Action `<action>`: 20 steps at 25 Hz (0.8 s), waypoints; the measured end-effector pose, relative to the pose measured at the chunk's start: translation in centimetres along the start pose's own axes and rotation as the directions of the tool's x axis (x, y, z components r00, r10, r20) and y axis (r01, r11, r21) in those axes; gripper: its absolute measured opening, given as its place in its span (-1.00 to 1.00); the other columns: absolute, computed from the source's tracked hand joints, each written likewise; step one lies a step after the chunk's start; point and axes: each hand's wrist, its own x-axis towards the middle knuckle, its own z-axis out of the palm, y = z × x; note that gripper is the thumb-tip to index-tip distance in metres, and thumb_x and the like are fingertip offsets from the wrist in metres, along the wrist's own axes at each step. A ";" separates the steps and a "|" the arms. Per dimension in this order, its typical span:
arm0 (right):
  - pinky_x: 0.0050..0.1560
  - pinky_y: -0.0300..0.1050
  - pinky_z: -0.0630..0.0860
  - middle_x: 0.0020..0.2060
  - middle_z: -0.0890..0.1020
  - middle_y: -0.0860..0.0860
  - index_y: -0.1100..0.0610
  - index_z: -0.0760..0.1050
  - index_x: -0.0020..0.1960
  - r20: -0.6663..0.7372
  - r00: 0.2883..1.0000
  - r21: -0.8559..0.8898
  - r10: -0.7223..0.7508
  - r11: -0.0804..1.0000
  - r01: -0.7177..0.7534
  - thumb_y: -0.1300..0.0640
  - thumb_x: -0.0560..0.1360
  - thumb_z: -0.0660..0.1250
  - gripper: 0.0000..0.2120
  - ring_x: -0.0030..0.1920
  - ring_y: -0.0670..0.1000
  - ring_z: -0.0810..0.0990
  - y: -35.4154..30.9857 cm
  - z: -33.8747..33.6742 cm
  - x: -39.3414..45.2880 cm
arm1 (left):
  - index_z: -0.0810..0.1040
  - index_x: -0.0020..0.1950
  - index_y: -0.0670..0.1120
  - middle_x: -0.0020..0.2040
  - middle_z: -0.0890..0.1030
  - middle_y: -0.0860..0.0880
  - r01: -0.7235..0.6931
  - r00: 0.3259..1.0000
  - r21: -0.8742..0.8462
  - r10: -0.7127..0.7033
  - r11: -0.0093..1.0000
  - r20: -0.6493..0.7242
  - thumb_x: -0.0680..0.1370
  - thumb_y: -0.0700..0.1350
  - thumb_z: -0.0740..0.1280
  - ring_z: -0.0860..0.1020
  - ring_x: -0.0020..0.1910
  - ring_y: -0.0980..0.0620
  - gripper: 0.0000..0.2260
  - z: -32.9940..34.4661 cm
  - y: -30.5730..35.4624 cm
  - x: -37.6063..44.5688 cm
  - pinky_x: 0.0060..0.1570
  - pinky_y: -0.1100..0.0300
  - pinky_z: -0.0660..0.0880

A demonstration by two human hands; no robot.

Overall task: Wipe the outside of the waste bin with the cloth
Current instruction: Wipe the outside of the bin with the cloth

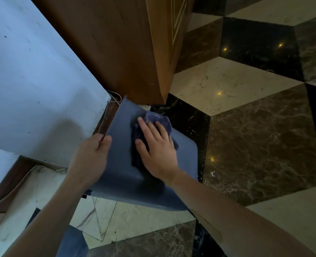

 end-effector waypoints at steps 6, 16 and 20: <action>0.51 0.19 0.10 0.58 0.22 -0.14 -0.17 -0.02 0.61 -0.010 0.976 -0.091 -0.220 0.972 0.218 -0.20 0.61 0.08 -0.39 0.59 0.05 0.06 -1.9 2.6 -7.3 | 0.47 -0.20 -0.18 -0.36 0.53 -0.13 0.013 1.000 0.012 -0.013 1.000 -0.011 0.64 -0.03 0.16 0.48 -0.35 -0.09 -0.69 -0.2 -1.4 -0.5 -0.38 0.10 0.34; 0.50 0.25 0.11 0.59 0.03 -0.25 -0.27 -0.09 0.59 -0.021 0.997 -0.120 -0.068 0.991 0.065 -0.34 0.61 -0.07 -0.41 0.61 -0.03 -0.08 5.2 2.0 -9.6 | 0.38 -0.19 -0.09 -0.40 0.45 -0.06 -0.119 0.987 0.087 0.108 0.989 0.122 0.65 -0.04 0.10 0.44 -0.42 0.01 -0.74 -0.8 -0.2 -0.6 -0.48 0.16 0.25; 0.54 0.18 0.05 0.61 0.10 -0.17 -0.29 -0.12 0.59 -0.101 0.993 -0.044 0.065 0.997 -0.070 -0.33 0.60 -0.08 -0.42 0.61 -0.01 -0.08 7.4 1.0 -6.1 | 0.30 -0.25 0.00 -0.42 0.44 -0.01 -0.183 0.975 0.098 0.168 0.978 0.143 0.65 -0.04 0.10 0.43 -0.46 0.04 -0.74 -0.8 0.4 -1.0 -0.50 0.18 0.22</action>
